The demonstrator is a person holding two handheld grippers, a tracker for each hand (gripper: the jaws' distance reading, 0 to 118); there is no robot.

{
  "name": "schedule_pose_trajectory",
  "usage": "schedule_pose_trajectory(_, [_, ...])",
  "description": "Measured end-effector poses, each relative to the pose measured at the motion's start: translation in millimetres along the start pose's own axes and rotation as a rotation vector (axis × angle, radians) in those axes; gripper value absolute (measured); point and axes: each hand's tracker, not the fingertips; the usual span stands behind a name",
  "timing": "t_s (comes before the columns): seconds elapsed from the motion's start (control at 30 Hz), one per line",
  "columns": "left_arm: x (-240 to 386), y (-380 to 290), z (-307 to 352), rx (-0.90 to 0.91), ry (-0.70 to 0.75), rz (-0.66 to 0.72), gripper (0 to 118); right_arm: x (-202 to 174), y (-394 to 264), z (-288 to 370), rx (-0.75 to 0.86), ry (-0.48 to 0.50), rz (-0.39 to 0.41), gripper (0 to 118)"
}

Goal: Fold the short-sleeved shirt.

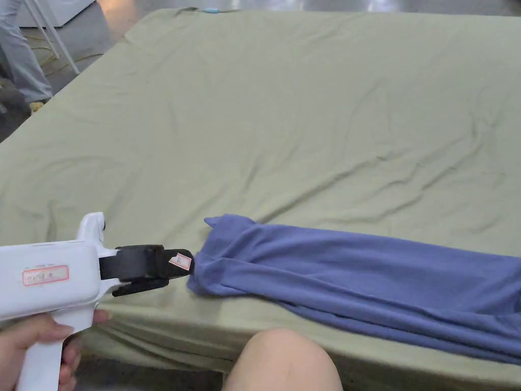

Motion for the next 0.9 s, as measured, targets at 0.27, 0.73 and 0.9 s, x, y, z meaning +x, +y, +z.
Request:
schedule_pose_trajectory(0.27, [-18, 24, -64, -0.142, -0.180, 0.145, 118, -21, 23, -3, 0.010, 0.051, 0.024, 8])
schedule_pose_trajectory(0.73, [9, 39, -133, -0.230, -0.025, -0.003, 13, -47, 29, -28, -0.051, 0.093, 0.068, 8])
schedule_pose_trajectory(0.9, [25, 48, -98, -0.229, 0.007, -0.039, 13, -41, 30, -20, -0.031, 0.111, 0.078, 8])
